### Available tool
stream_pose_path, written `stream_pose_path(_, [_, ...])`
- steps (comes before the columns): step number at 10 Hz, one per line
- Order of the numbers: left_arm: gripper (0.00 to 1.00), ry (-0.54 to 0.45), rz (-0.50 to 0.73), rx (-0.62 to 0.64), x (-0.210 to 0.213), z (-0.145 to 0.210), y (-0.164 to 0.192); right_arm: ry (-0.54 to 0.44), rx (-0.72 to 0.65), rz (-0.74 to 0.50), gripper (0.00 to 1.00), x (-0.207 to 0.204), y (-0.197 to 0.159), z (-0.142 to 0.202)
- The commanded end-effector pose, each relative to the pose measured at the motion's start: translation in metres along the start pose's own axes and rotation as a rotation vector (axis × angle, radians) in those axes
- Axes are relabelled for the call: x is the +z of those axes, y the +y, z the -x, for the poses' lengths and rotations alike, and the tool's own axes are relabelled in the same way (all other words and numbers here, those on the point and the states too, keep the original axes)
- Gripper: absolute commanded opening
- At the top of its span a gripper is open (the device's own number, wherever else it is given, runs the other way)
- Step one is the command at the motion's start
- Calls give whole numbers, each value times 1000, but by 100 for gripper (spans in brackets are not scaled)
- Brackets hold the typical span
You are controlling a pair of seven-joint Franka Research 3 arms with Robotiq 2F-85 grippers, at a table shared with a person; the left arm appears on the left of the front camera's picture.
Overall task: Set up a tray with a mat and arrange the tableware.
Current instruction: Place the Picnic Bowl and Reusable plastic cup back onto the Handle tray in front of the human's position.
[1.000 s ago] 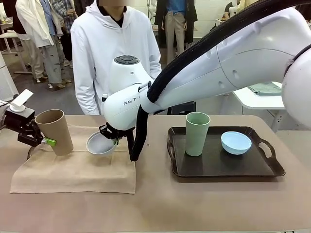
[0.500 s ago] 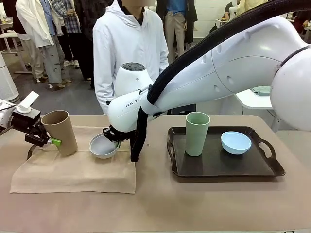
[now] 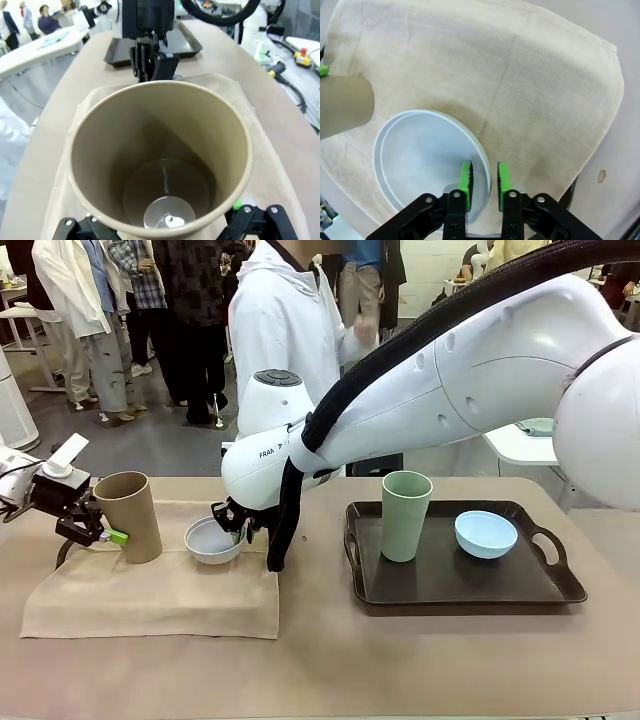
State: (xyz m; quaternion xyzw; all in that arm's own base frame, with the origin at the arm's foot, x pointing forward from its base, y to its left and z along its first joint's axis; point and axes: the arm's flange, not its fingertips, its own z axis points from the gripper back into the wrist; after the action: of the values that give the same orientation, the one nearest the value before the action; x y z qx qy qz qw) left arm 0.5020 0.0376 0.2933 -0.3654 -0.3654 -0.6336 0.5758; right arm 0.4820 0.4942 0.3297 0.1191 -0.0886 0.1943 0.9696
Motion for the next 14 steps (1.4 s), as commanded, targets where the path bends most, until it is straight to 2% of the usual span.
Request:
stream_pose_path(1, [100, 79, -6, 25, 6, 0, 2, 14, 21, 42, 85, 13, 3, 4])
stream_pose_path(2, [100, 145, -11, 48, 9, 0, 0, -2, 31, 60, 100, 22, 7, 7])
stream_pose_path(4, [100, 282, -34, 124, 23, -8, -4, -21, 58, 82, 100, 45, 12, 19])
stream_pose_path(5, [100, 369, -49, 157, 32, -16, -9, -37, 73, 81, 67, 54, 13, 25])
stream_pose_path(7, [100, 559, -91, 272, 52, -48, -25, -39, 90, 83, 67, 73, 13, 36])
stream_pose_path(9, [100, 687, -142, 477, 64, -98, -47, -52, 137, 128, 67, 106, 12, 51])
stream_pose_path(10, [100, 757, -160, 459, 68, -128, -66, -67, 131, 167, 67, 128, 10, 63])
stream_pose_path(11, [100, 834, -201, 495, 75, -153, -77, -79, 118, 211, 67, 148, 11, 73])
stream_pose_path(13, [100, 983, -238, 653, 78, -191, -88, -69, 81, 253, 67, 186, 14, 87])
stream_pose_path(14, [100, 1063, -270, 728, 73, -207, -87, -31, 57, 281, 67, 202, 13, 91])
